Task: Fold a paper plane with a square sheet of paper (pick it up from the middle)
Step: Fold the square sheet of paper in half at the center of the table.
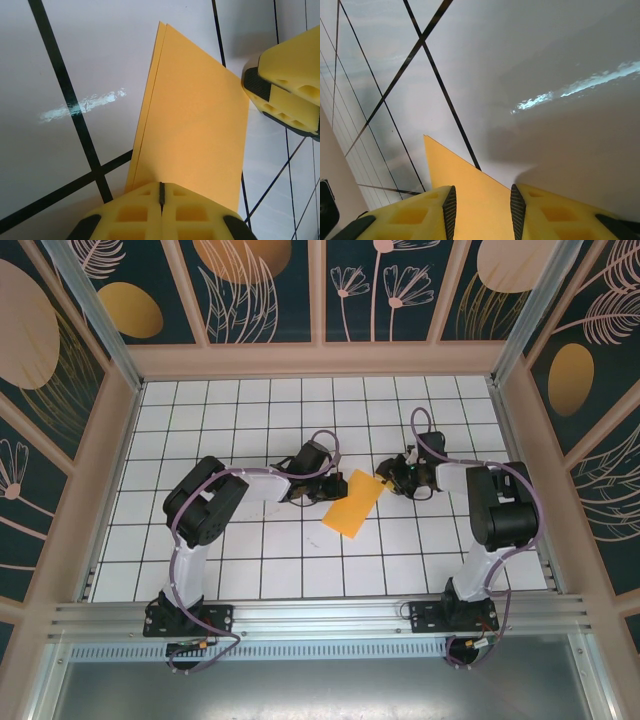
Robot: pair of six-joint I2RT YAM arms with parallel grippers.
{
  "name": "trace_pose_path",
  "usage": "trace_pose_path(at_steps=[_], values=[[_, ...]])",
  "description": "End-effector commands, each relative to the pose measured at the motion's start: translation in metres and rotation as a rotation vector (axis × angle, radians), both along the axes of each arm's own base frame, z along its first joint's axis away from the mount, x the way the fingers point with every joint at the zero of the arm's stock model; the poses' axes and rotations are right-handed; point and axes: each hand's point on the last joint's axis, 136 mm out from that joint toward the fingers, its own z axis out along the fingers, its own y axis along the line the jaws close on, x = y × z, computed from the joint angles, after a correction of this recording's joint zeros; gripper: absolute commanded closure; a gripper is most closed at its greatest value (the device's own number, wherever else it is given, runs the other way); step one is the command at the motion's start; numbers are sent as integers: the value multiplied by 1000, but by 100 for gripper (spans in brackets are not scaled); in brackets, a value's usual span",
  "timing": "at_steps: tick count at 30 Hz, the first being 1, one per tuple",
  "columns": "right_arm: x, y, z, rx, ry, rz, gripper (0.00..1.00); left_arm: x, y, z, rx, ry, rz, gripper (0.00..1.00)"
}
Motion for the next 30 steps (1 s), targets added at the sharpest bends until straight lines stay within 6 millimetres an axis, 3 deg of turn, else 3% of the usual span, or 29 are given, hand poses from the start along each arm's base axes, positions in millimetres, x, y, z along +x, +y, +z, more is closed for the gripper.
trace_pose_path(at_steps=[1,4,11,17,23,26,30], values=[[3,-1,27,-11,-52,13,61,-35,34,-54,180,150,3,99],[-8,7,43,7,-72,21,61,-34,33,-53,177,146,4,99],[-43,34,40,70,-44,32,61,-35,33,-53,175,148,5,99],[-63,41,12,44,20,43,61,-35,33,-54,175,148,1,99],[-70,30,-9,-34,65,32,61,-34,32,-51,171,142,1,99],[-69,31,-3,-29,59,37,61,-35,33,-52,171,143,2,99],[-67,48,27,33,-13,85,60,-35,34,-53,172,143,2,99]])
